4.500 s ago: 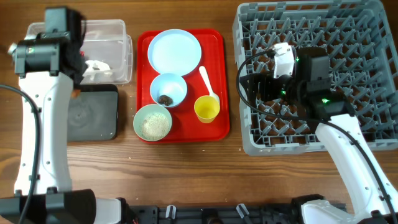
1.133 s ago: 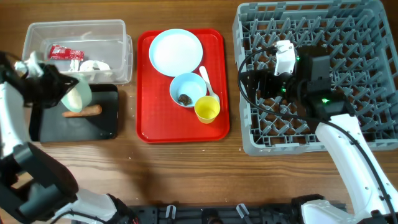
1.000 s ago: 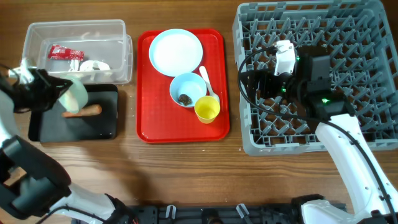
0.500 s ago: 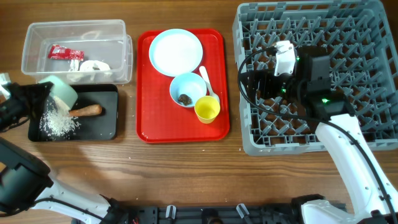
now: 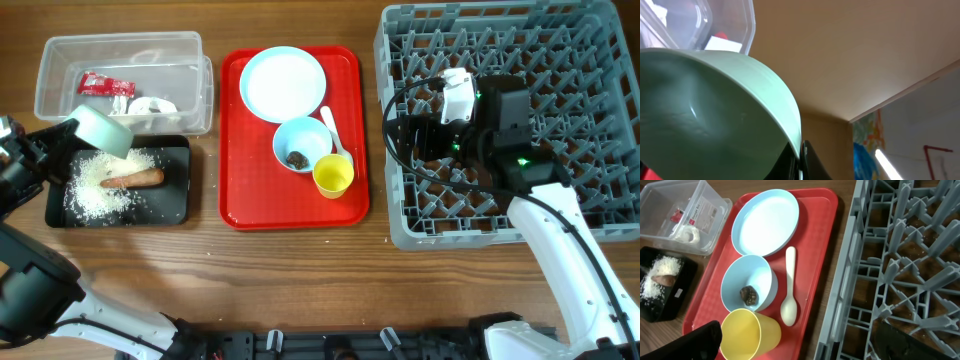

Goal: Sort waste into correct bins and load items into the dishwasher rack
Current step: 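Tip the green bowl over the black tray to pour out the rice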

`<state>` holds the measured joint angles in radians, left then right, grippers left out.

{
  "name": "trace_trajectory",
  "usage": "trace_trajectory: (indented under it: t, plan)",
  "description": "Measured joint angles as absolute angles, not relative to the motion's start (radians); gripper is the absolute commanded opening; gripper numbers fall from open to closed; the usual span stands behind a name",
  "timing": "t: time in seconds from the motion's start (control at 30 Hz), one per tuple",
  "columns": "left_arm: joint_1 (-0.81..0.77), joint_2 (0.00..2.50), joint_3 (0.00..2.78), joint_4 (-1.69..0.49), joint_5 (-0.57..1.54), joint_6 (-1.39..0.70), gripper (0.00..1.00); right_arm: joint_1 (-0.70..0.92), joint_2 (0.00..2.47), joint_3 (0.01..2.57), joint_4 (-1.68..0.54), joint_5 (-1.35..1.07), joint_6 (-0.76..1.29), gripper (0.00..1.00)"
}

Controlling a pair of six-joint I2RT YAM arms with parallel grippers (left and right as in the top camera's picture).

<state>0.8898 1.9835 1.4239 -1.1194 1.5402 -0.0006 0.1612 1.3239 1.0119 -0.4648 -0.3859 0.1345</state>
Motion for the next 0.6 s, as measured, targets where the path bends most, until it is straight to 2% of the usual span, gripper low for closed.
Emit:
trace_trajectory:
  t: [0.4,0.6]
  plan:
    - [0.882,1.954,1.419,-1.246,1.542,0.004,0.04,0.161,1.324,1.011,-0.464,-0.386,0.134,1.0]
    - [0.716,1.704,1.415,-1.238,1.484,0.035,0.04,0.161,1.324,1.012,-0.463,-0.386,0.134,1.0]
